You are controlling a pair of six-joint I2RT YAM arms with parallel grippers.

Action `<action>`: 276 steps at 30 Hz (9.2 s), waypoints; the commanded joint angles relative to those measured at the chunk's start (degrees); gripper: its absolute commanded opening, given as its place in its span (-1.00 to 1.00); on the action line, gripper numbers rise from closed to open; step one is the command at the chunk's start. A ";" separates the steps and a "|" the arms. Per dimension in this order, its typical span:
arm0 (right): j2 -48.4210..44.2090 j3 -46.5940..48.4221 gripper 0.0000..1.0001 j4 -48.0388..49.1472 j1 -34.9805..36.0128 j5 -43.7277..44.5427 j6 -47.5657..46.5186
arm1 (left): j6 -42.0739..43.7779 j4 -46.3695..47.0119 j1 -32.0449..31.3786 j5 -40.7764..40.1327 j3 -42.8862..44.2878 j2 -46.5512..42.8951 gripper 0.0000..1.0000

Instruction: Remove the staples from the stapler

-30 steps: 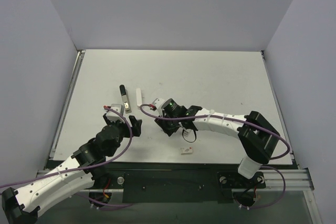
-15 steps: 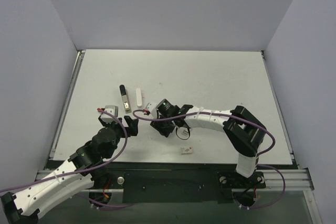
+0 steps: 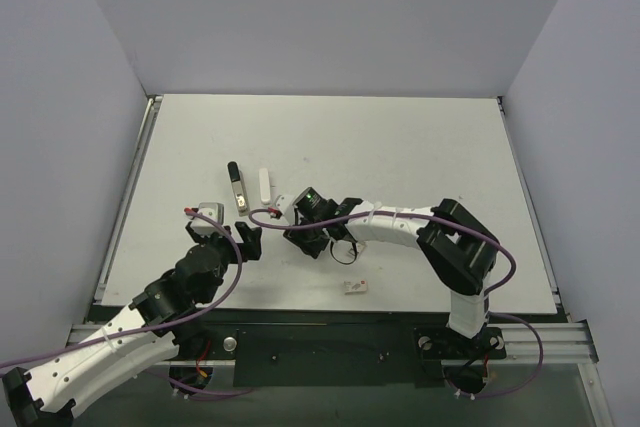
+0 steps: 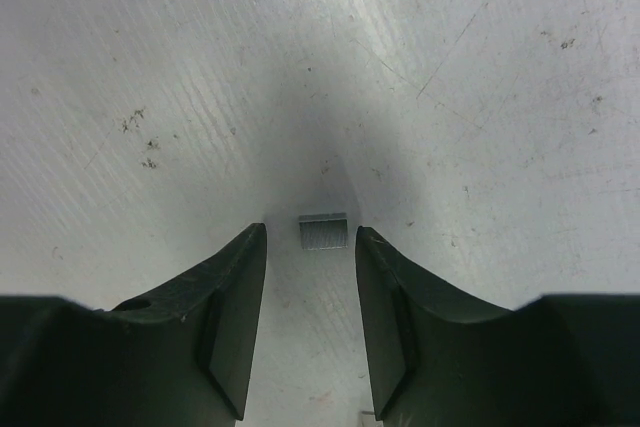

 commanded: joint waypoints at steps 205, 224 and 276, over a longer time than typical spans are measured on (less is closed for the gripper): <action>-21.74 -28.61 -0.21 5.13 13.53 21.20 40.94 | -0.58 0.01 0.27 7.24 -1.04 5.59 0.82; -34.19 -23.77 -0.21 -7.43 4.93 25.42 38.92 | -3.30 0.09 0.18 9.61 -1.57 7.08 0.82; -19.97 -18.76 -0.51 1.62 -14.69 8.81 15.45 | -4.97 5.11 0.18 12.25 -4.12 11.83 0.82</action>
